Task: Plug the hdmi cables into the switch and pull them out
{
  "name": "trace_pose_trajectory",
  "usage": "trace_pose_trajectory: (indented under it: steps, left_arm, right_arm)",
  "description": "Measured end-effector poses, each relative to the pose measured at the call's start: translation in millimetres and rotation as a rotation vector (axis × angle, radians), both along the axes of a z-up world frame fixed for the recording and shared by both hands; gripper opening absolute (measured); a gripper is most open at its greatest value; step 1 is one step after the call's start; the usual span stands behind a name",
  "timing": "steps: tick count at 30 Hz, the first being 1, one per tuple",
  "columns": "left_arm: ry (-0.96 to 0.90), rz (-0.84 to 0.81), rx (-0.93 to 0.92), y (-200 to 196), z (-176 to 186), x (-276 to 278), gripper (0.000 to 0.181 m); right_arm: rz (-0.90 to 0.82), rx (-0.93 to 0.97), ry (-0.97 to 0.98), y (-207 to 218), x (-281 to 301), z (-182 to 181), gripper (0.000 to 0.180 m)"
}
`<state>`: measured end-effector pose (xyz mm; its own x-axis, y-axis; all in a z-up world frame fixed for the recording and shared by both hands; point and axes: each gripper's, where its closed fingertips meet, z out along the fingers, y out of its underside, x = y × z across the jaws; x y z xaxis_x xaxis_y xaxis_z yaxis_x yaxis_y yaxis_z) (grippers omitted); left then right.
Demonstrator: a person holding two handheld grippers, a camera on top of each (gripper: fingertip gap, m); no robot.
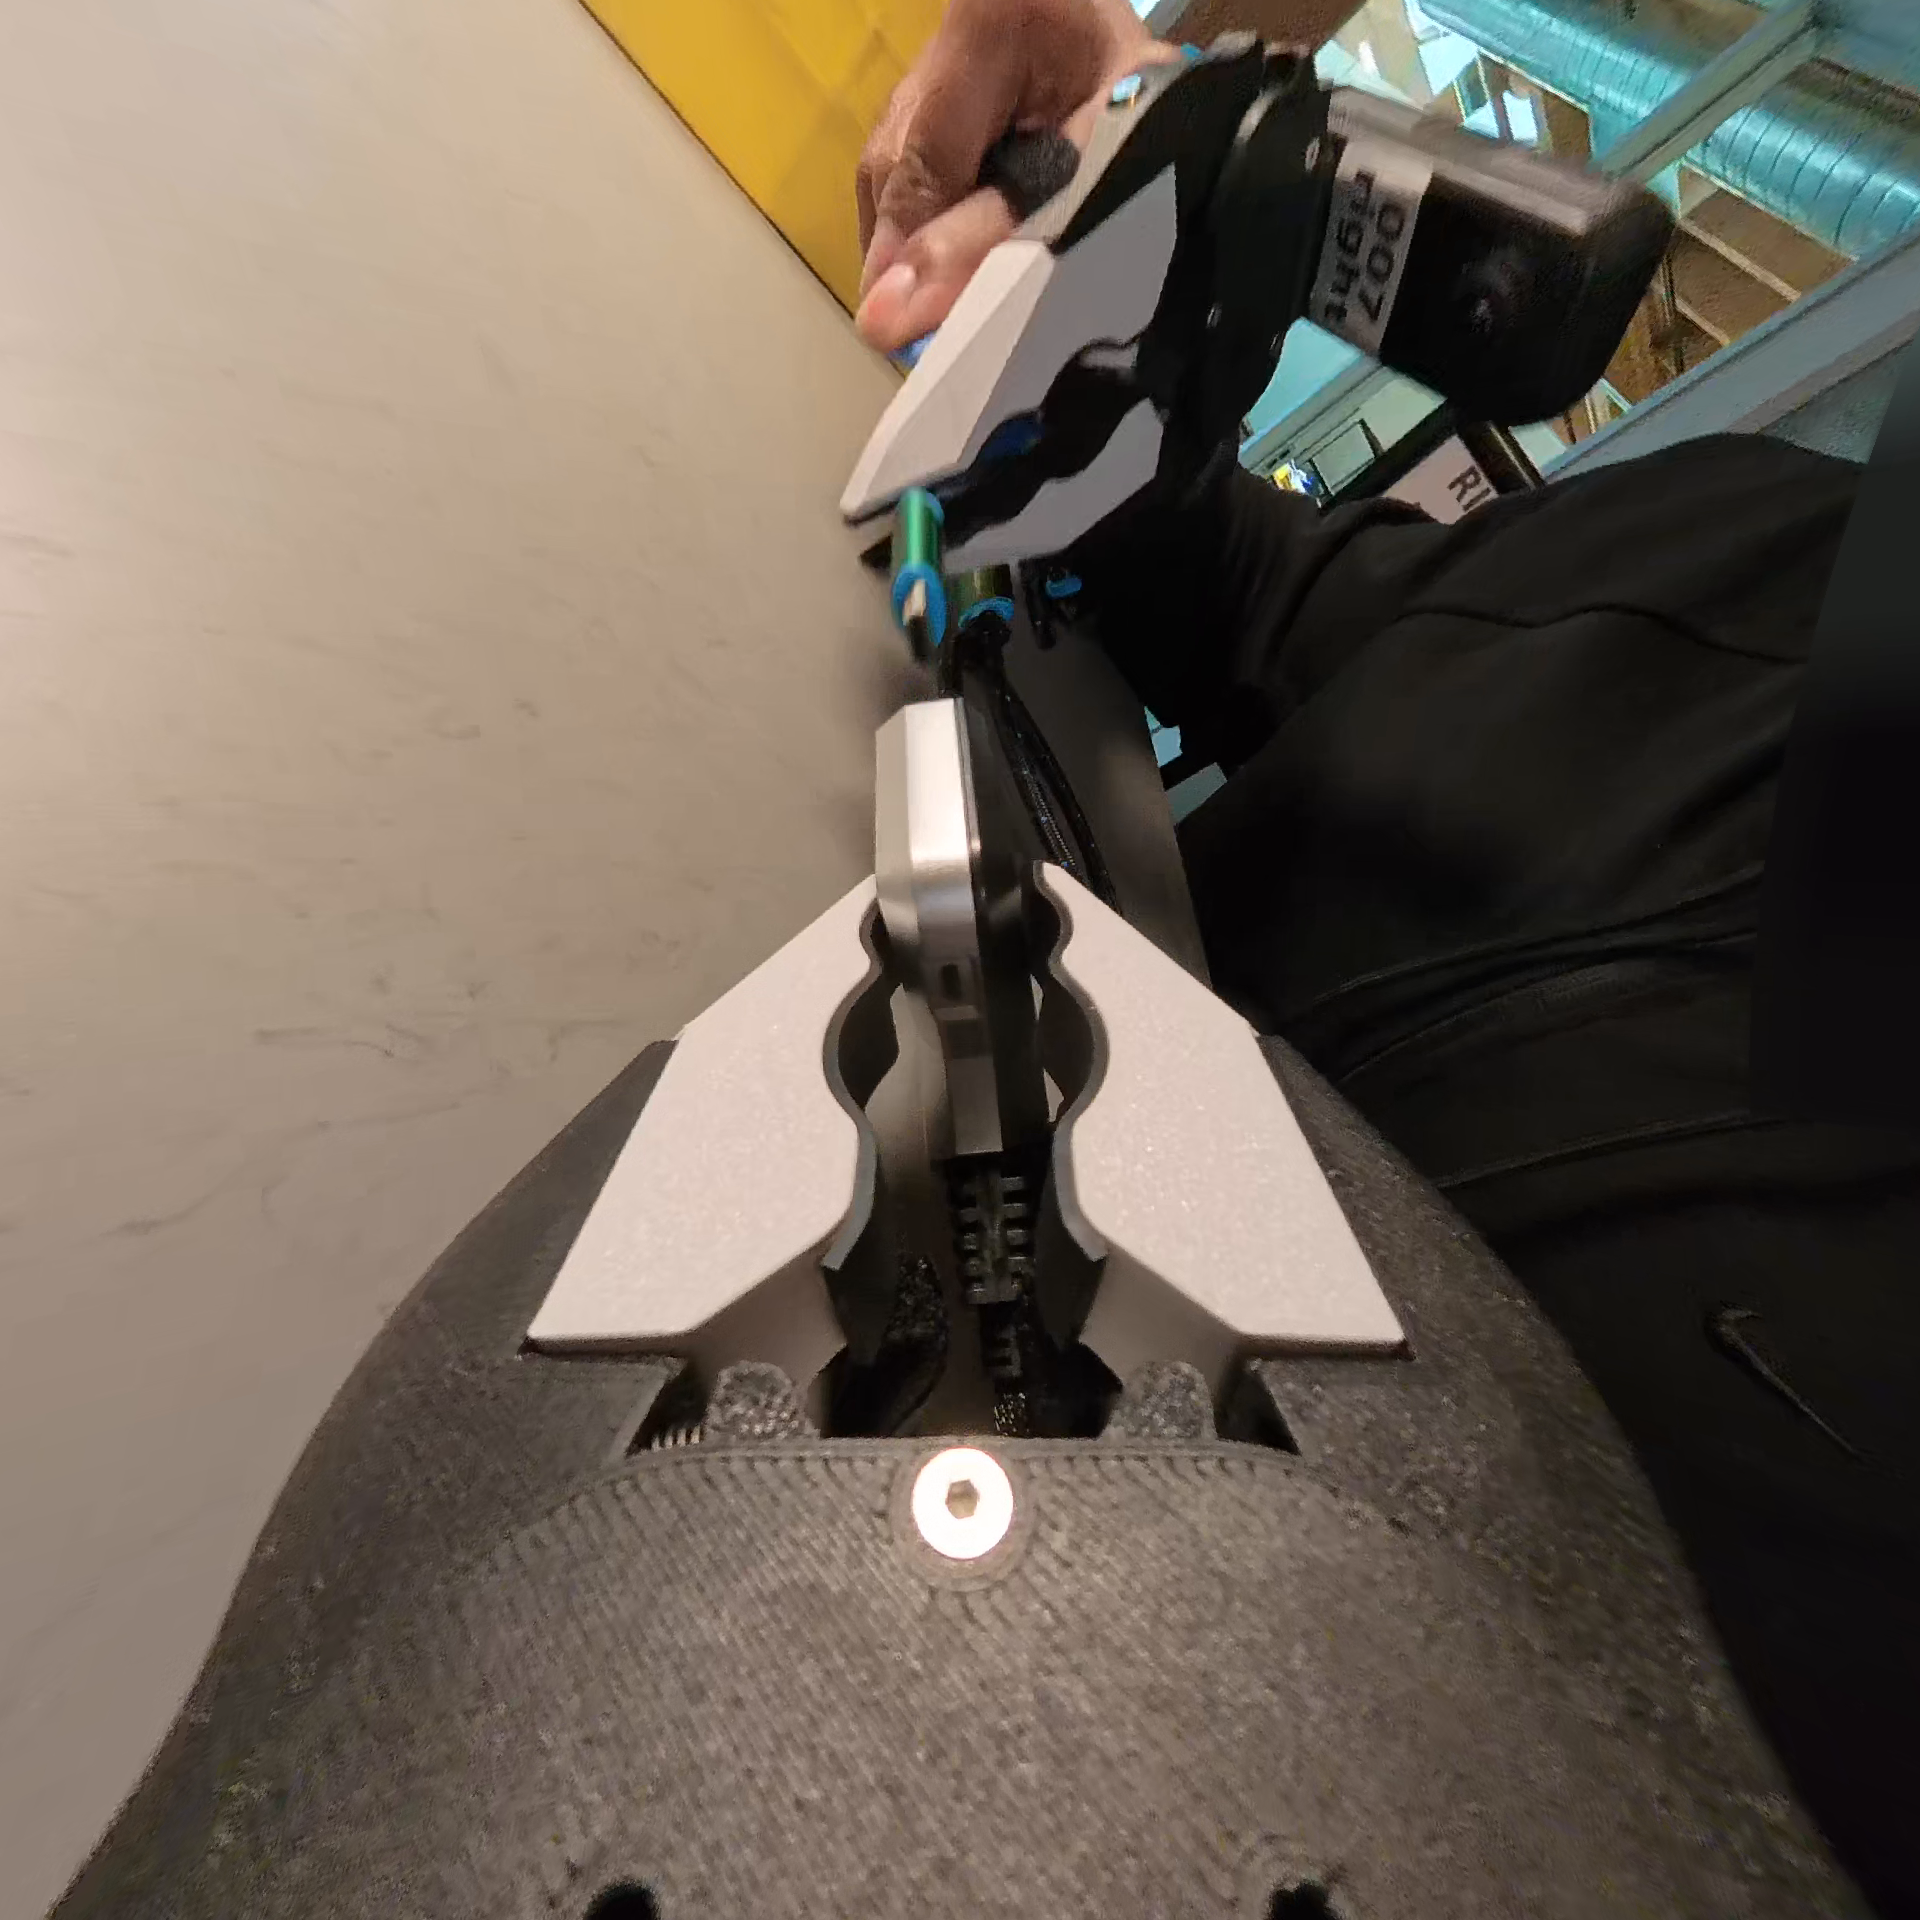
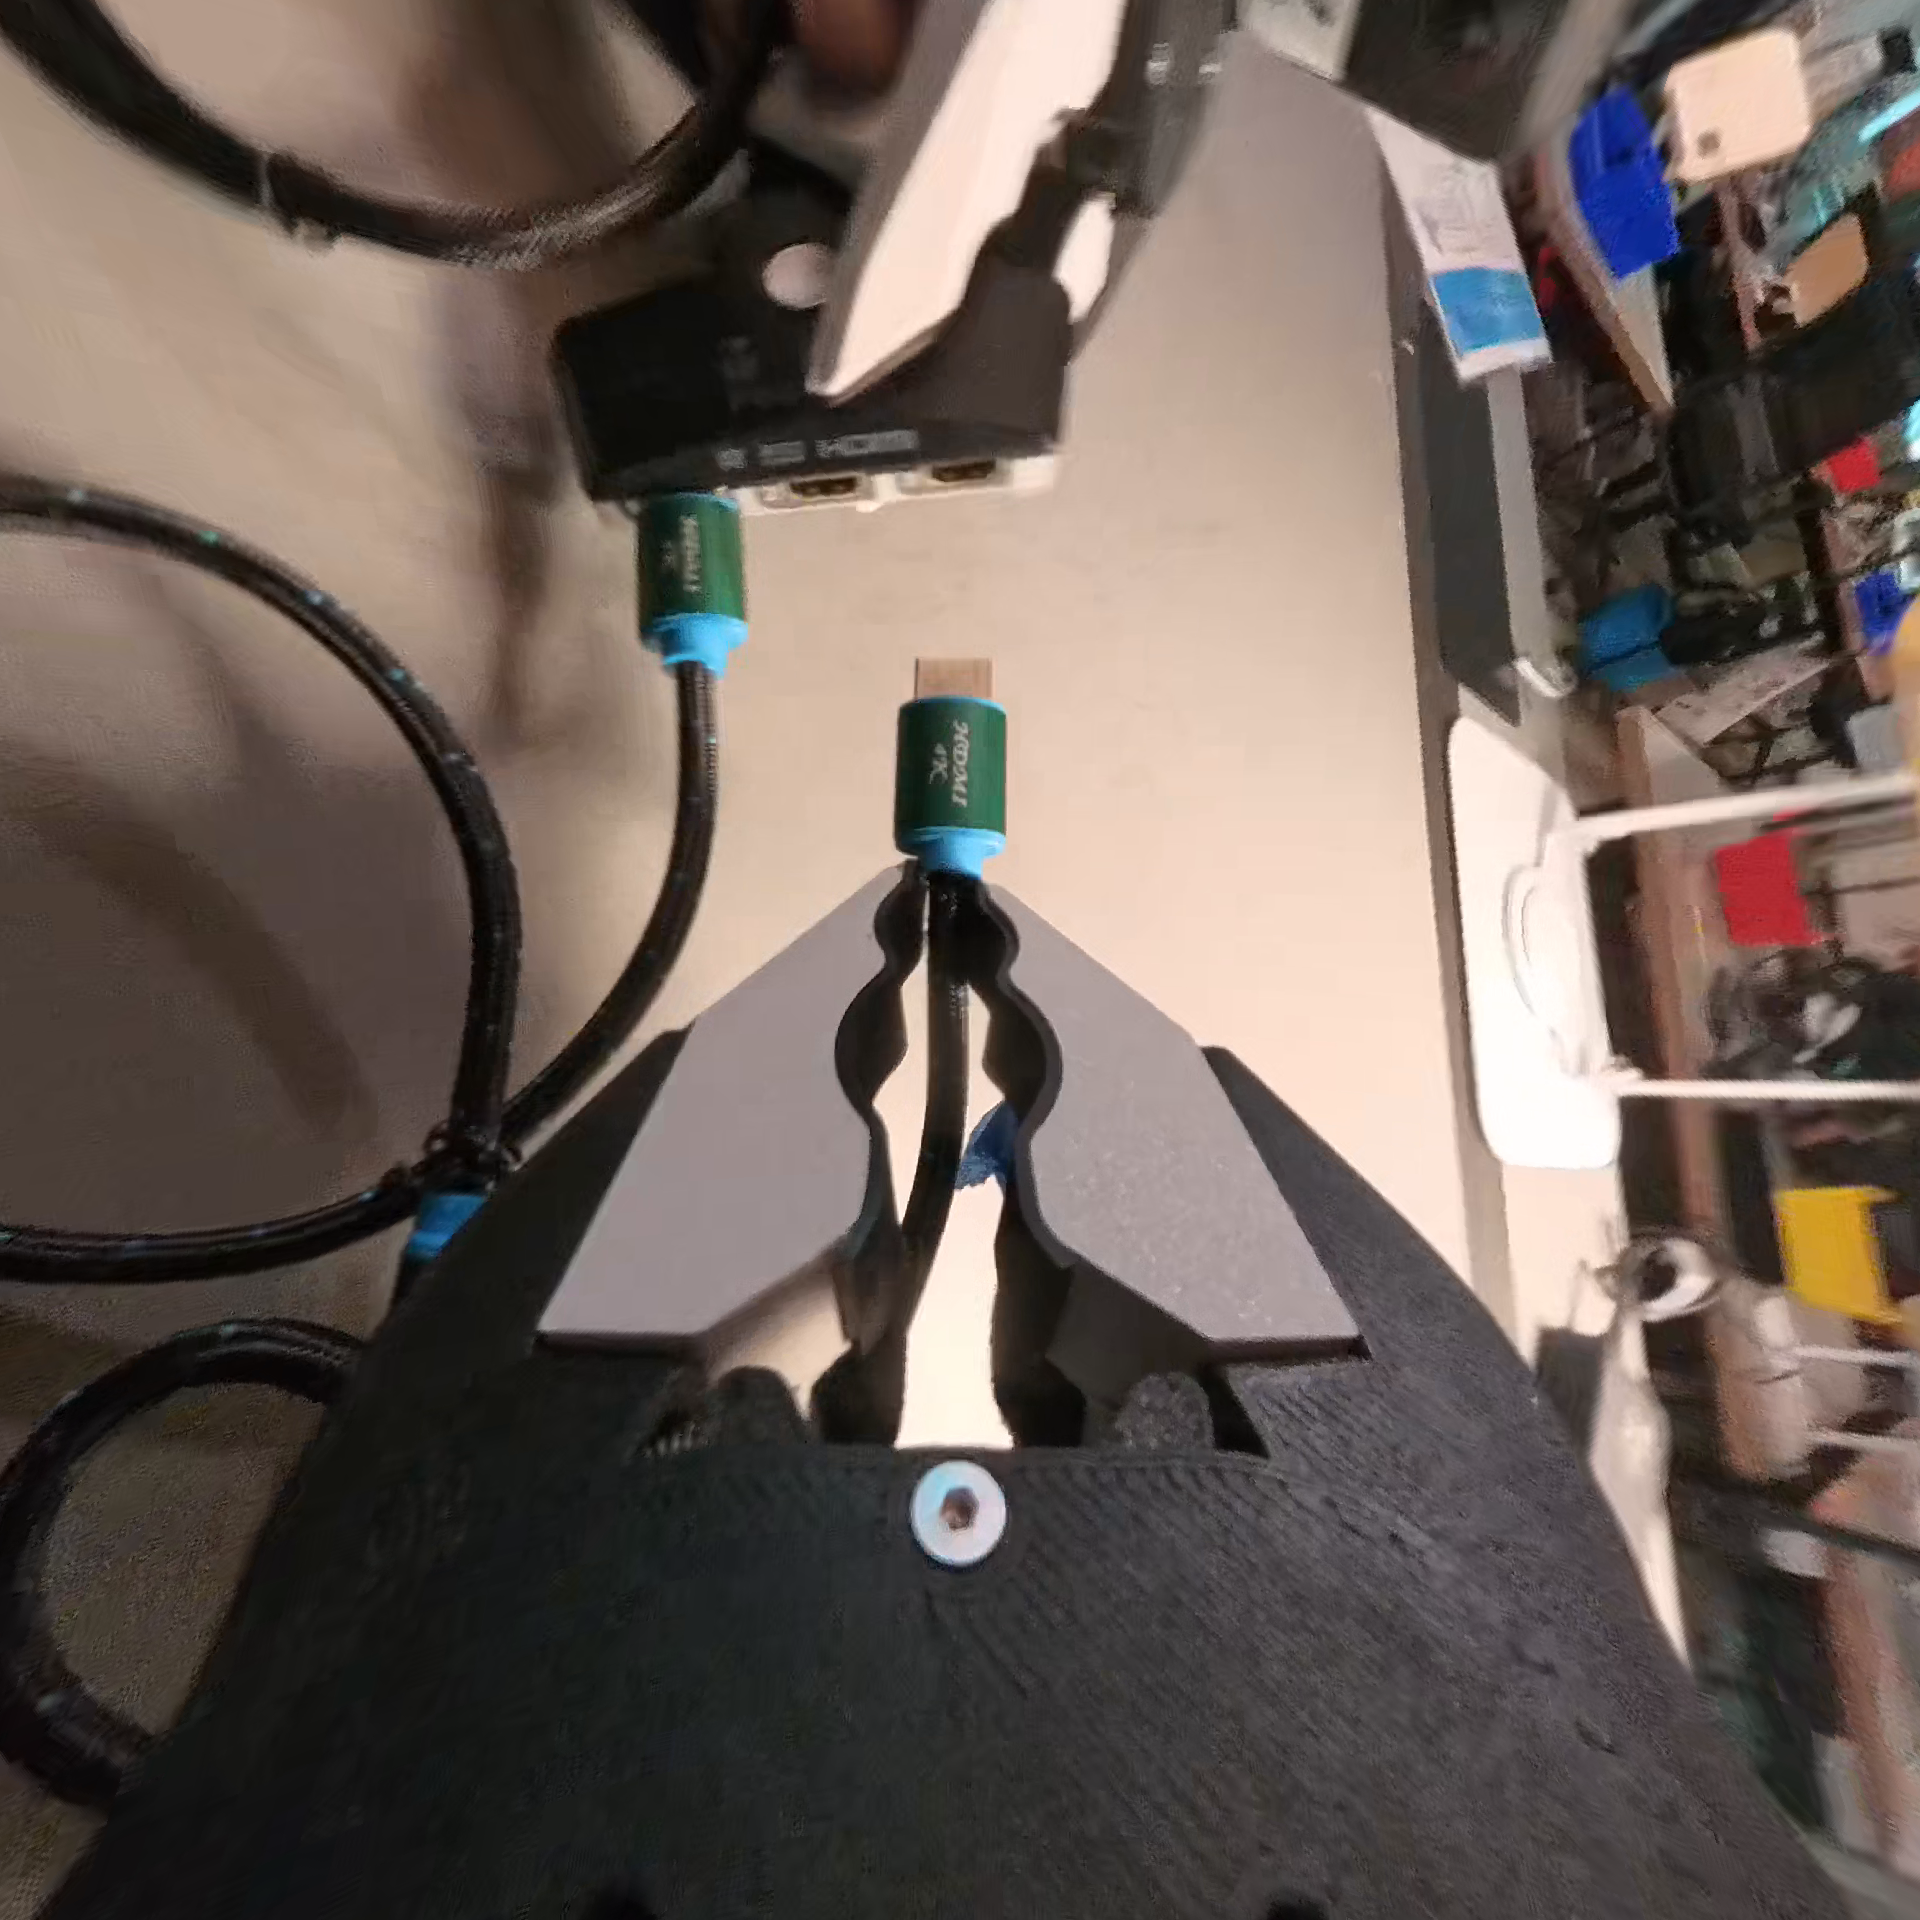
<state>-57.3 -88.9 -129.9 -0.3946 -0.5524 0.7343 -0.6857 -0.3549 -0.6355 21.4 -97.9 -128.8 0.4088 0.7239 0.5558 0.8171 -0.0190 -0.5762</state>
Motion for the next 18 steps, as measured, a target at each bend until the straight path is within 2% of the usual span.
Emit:
trace_pose_trajectory:
  steps: [1, 5, 11, 14, 18]
  left_arm:
    - [0.006, 0.002, 0.002, 0, -1, 1, 0.021]
    - [0.005, 0.000, -0.005, 0, 0, -1, 0.021]
    - [0.030, -0.001, 0.056, 5, -7, -6, 0.023]
    - [0.034, 0.007, 0.026, 11, -3, -11, 0.023]
    - [0.058, 0.019, 0.042, 22, -9, -22, 0.024]
  right_arm:
    - [-0.034, -0.039, 0.009, 1, 7, -4, 0.009]
    - [-0.161, -0.060, -0.029, 12, 32, -22, 0.011]
    - [-0.308, -0.116, 0.049, 14, 52, -12, 0.020]
    - [-0.421, -0.176, 0.075, 5, 70, -8, 0.027]
    - [-0.499, -0.276, 0.158, -28, 82, -6, 0.031]
